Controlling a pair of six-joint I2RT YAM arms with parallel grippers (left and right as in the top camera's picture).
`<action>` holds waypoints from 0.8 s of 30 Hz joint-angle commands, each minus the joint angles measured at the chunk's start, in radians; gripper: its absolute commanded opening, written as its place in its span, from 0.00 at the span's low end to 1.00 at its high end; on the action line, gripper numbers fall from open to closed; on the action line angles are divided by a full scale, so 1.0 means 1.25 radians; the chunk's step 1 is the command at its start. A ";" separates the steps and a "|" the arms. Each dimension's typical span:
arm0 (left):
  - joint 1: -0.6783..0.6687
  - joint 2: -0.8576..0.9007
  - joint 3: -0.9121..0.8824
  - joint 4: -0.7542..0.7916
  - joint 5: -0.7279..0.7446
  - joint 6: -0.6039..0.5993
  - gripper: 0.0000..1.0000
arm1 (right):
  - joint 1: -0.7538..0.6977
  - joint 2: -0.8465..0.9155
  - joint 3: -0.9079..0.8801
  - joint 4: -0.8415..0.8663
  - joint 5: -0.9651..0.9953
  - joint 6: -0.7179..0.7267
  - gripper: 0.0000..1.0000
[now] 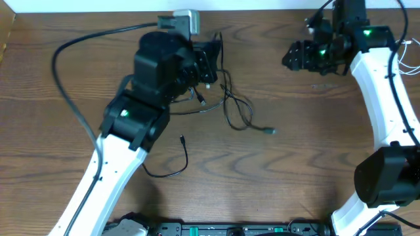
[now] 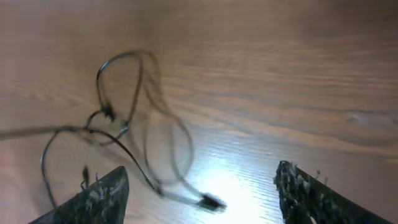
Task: Untangle cables
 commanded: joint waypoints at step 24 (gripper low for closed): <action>0.003 -0.168 0.007 0.110 -0.066 -0.013 0.07 | 0.186 0.007 -0.146 0.205 -0.203 -0.088 0.72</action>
